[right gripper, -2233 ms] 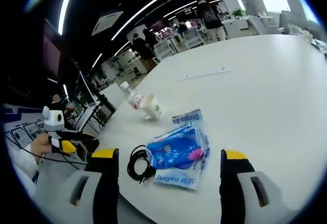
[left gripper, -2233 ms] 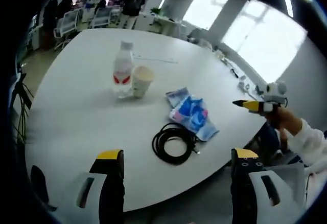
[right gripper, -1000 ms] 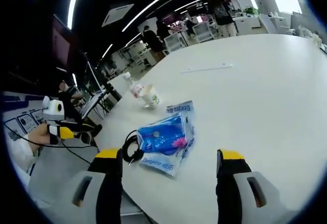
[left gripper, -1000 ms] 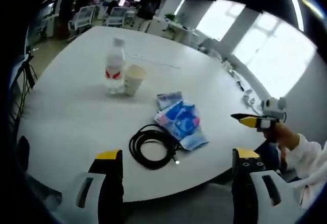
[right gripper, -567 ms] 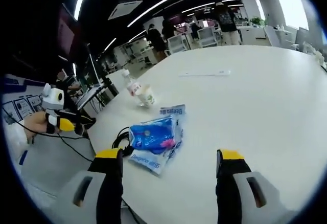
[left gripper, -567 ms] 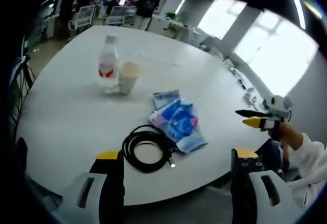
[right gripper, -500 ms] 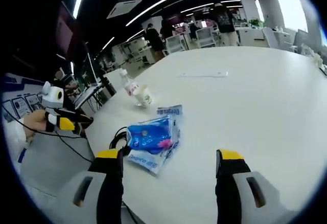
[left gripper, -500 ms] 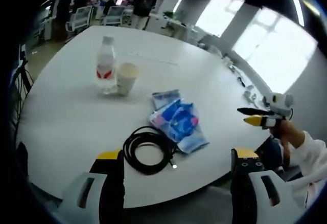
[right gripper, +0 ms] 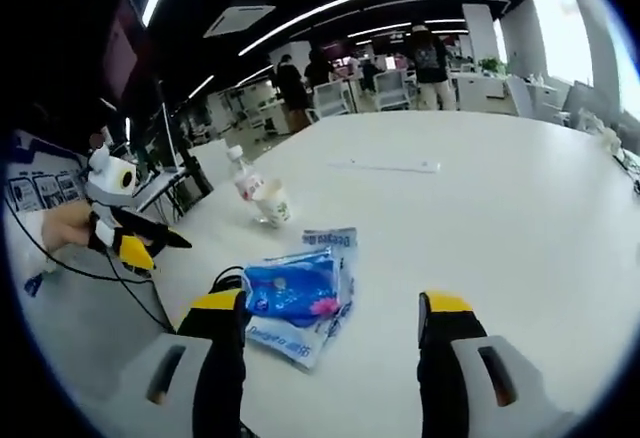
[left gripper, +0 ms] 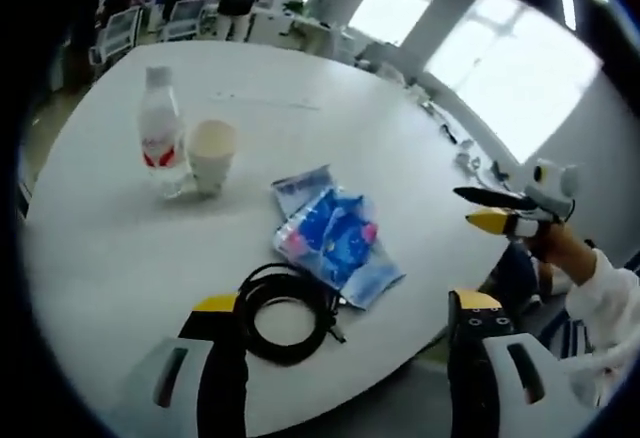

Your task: Arrange the tabletop items into an orderly group along one side of the table until the central work area is clear of visible clutter.

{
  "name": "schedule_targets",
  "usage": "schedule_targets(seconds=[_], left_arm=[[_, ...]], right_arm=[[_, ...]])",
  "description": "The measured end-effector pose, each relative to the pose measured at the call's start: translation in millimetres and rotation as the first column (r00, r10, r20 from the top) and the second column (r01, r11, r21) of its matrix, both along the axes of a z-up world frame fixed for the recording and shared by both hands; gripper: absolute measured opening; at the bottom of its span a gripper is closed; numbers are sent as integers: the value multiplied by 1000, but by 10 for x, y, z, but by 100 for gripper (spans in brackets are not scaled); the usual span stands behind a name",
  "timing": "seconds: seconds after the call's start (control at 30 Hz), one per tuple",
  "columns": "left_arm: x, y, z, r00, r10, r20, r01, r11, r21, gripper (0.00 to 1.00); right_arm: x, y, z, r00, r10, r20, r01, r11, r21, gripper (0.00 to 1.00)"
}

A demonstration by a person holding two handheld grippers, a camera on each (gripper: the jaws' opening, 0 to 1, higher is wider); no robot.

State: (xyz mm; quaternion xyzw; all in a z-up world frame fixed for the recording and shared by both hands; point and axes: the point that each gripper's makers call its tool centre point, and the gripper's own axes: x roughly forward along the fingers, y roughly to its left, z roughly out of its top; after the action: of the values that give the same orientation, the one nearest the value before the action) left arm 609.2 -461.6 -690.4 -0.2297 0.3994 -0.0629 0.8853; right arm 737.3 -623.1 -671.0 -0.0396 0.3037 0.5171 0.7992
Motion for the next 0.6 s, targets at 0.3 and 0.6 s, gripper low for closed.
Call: schedule_targets(seconds=[0.3,0.6], left_arm=[[83,-148,-149,999,39,-26,-40,998,-43,75],[320,-254,-240,995,100,-27,-101,994,-42,73]], right_arm=[[-45,229,83,998,37,52,-37,999,2,66],[155,459,-186,993,116,20,-116,993,-17,64]])
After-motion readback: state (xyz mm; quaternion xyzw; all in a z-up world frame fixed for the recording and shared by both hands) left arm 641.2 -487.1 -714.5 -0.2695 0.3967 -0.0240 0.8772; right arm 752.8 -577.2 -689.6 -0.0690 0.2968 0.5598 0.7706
